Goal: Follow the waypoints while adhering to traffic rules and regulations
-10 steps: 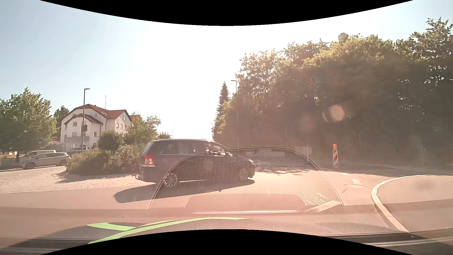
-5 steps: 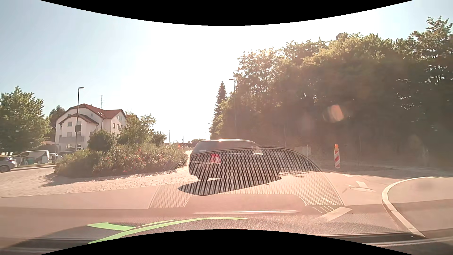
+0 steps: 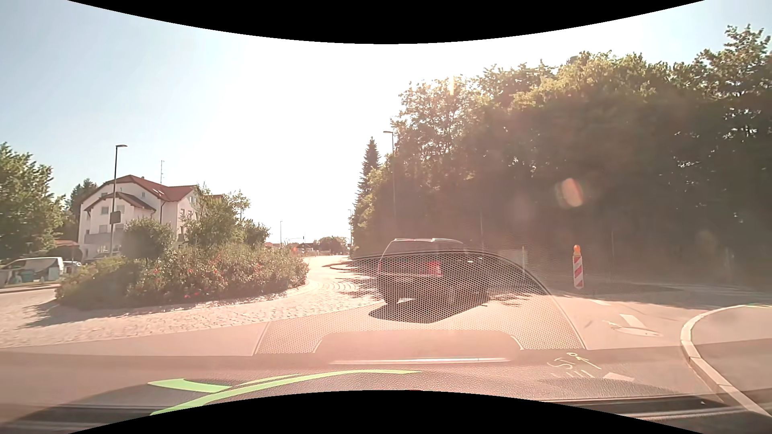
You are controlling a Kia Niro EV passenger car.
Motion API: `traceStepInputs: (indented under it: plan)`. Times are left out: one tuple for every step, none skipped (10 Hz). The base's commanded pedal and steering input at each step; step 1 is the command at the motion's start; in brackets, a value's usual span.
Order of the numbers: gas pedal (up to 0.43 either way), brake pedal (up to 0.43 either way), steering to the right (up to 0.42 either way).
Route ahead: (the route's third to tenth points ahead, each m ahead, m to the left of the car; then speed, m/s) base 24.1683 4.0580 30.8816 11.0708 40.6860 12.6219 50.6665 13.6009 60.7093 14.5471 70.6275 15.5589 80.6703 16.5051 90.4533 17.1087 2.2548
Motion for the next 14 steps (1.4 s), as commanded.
traceStepInputs:
  plan:
    - [0.228, 0.000, 0.129]
    - [0.228, 0.000, 0.140]
    - [0.228, 0.000, 0.148]
    - [0.228, 0.000, 0.155]
    - [0.220, 0.000, 0.161]
    - [0.209, 0.000, 0.166]
    - [0.197, 0.000, 0.169]
    - [0.177, 0.000, 0.173]
    - [0.157, 0.000, 0.174]
    - [0.138, 0.000, 0.174]
    - [0.130, 0.000, 0.174]
    - [0.130, 0.000, 0.174]
    - [0.118, 0.000, 0.173]
    - [0.118, 0.000, 0.170]
